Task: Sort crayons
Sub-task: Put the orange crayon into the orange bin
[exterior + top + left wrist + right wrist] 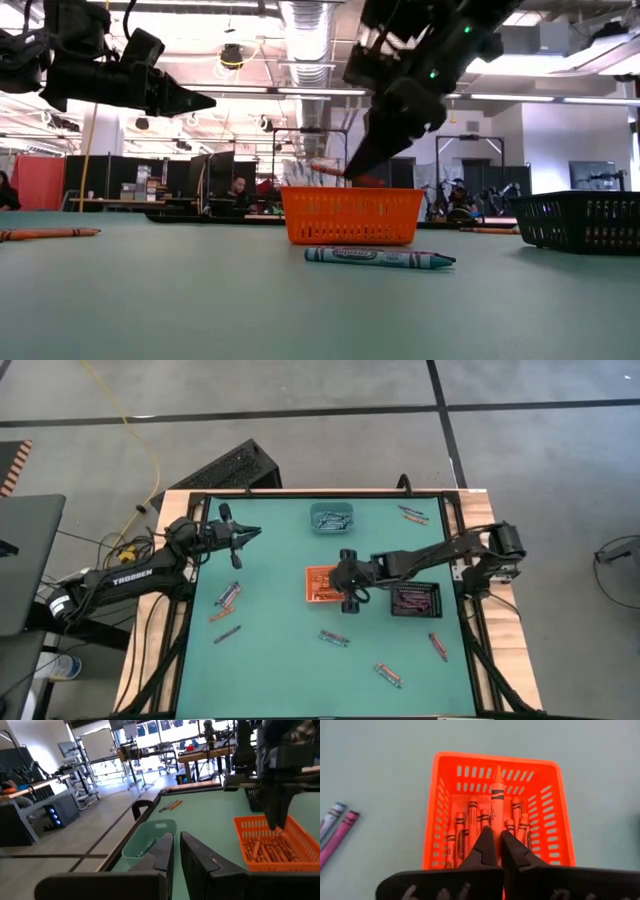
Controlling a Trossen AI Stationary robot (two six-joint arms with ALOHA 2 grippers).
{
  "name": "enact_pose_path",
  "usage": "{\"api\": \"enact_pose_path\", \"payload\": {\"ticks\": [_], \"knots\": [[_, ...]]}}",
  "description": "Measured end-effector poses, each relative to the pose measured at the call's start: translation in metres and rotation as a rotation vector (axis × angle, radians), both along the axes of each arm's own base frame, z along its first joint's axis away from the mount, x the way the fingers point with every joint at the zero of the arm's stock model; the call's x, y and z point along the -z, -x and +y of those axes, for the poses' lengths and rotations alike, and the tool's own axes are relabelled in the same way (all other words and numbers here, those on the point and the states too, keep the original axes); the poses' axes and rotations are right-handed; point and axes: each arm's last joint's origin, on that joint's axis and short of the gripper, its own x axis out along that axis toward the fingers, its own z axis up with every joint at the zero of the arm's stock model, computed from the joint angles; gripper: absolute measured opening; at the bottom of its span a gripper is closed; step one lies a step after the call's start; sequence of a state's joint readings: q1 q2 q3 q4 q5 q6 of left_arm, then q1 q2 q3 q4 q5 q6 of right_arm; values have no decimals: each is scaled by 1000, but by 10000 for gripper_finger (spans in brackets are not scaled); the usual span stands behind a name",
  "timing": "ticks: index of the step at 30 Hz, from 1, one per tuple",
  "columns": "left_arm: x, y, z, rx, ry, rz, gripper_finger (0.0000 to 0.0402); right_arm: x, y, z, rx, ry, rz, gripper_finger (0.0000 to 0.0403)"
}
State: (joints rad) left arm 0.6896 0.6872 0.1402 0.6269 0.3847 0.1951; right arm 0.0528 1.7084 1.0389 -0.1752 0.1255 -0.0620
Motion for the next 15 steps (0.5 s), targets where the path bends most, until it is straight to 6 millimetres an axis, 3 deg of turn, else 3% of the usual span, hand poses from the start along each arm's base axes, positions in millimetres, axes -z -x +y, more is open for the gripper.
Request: {"api": "enact_pose_path", "payload": {"ticks": [5, 15], "knots": [[1, 0, 0, -1, 7, 11, 19, 10, -5, -8, -9, 4, 18, 3], [3, 0, 0, -2, 17, 28, 19, 10, -4, -10, -4, 2, 28, 15]]}}
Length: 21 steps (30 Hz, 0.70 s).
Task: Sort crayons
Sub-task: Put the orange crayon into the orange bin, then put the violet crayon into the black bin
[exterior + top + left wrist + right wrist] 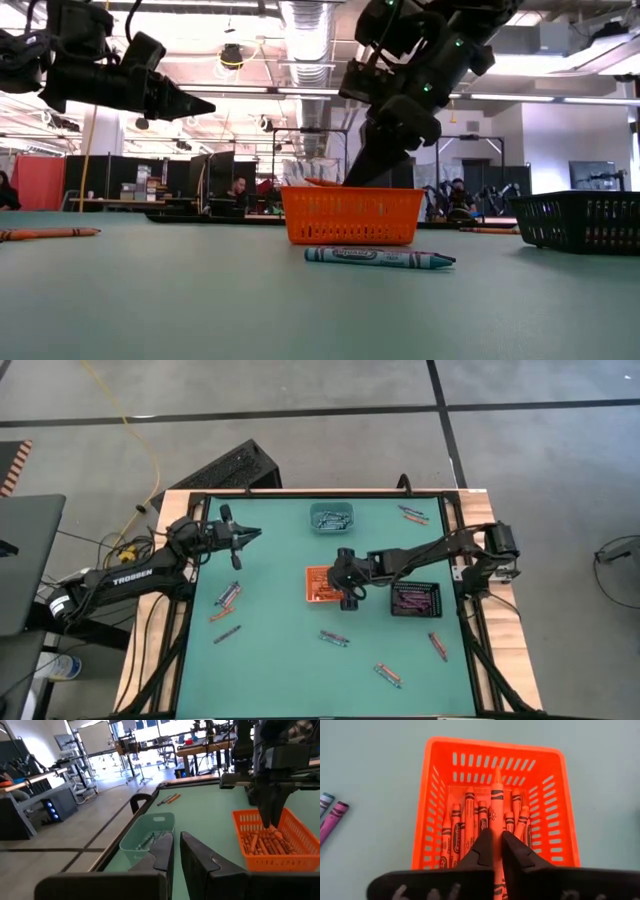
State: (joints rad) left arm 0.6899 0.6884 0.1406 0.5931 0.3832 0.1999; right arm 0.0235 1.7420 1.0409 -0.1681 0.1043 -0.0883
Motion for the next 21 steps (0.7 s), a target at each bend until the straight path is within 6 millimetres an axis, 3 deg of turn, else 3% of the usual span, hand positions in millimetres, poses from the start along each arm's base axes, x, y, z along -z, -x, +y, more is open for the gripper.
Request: {"api": "enact_pose_path", "payload": {"ticks": [13, 17, 21], "knots": [[3, 0, 0, 13, 21, 28, 19, -2, 4, 0, 43, -28, 23, 86], [4, 0, 0, 14, 18, 30, 19, -11, 12, 1, 88, -77, 55, 87], [4, 0, 0, 14, 6, 38, 19, -32, 25, 3, 148, -181, 85, 87]]}}
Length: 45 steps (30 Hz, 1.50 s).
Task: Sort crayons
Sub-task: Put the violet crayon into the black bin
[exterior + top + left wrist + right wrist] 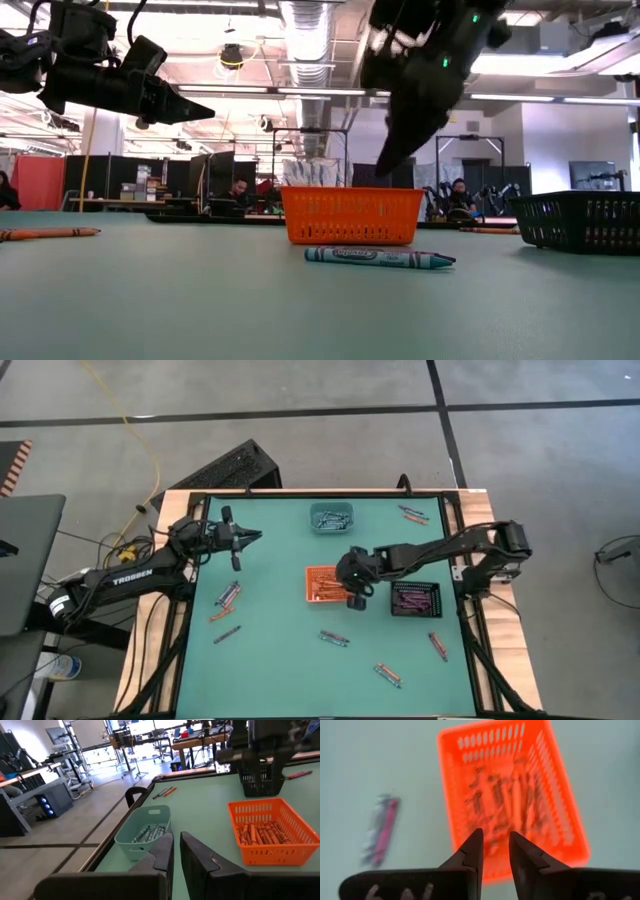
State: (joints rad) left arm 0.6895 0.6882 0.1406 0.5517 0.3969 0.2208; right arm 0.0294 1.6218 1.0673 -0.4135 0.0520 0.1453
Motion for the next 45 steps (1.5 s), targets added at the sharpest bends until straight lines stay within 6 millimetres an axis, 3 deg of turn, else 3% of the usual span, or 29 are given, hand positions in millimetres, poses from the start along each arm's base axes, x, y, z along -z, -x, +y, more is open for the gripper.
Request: {"api": "enact_pose_path", "payload": {"ticks": [6, 13, 20, 27, 35, 45], "knots": [[1, 0, 0, 0, 3, 9, 19, -26, 29, 19, 132, -203, 59, 87], [1, 0, 0, 0, 3, 9, 19, -37, 66, 69, 265, -349, 216, 87], [1, -1, 0, 0, 3, 10, 19, -14, 96, 123, 512, -421, 403, 87], [1, -1, 0, 0, -16, 8, 19, 18, 137, 159, 913, -499, 514, 87], [0, -1, 0, 0, -17, 4, 19, 44, 176, 180, 1109, -542, 626, 87], [-3, 0, 0, 0, -4, -29, 19, 45, 188, 176, 1137, -430, 642, 87]]}}
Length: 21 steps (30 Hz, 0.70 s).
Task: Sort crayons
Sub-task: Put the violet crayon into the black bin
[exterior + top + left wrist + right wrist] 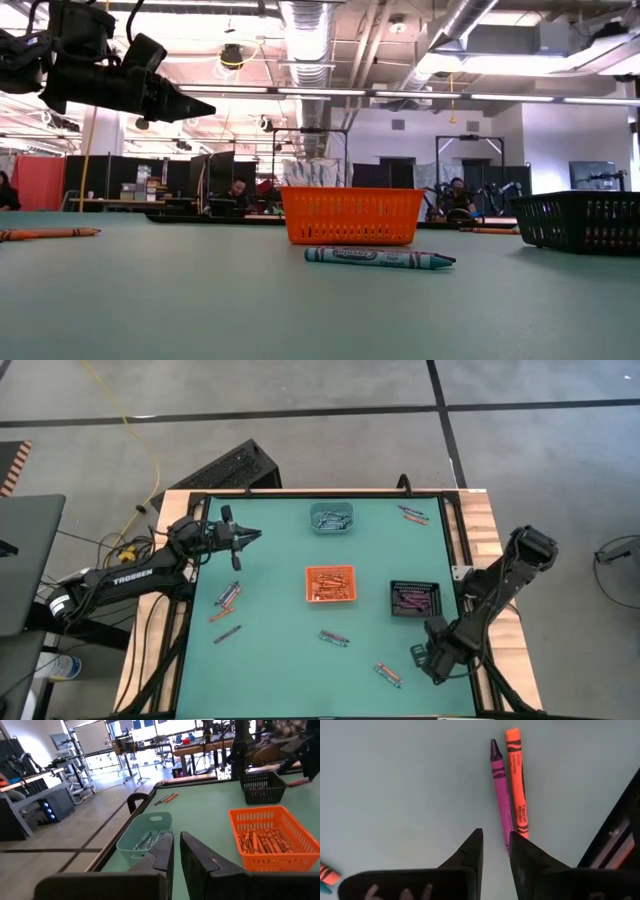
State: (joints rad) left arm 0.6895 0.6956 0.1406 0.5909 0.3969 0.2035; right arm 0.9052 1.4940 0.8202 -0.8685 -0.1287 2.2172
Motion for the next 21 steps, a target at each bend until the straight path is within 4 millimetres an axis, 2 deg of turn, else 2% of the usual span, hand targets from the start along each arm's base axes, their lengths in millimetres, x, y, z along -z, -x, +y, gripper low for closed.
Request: {"api": "enact_pose_path", "payload": {"ticks": [15, 18, 21], "knots": [[0, 0, 0, 0, 8, -4, 19, 25, 7, -8, -82, -38, -33, 85], [0, 0, 0, -9, 7, -4, 19, 25, 7, -8, -115, -43, -41, 66], [0, 0, 0, -12, 6, -4, 19, 26, 5, -9, -133, -46, -46, 28]]}}
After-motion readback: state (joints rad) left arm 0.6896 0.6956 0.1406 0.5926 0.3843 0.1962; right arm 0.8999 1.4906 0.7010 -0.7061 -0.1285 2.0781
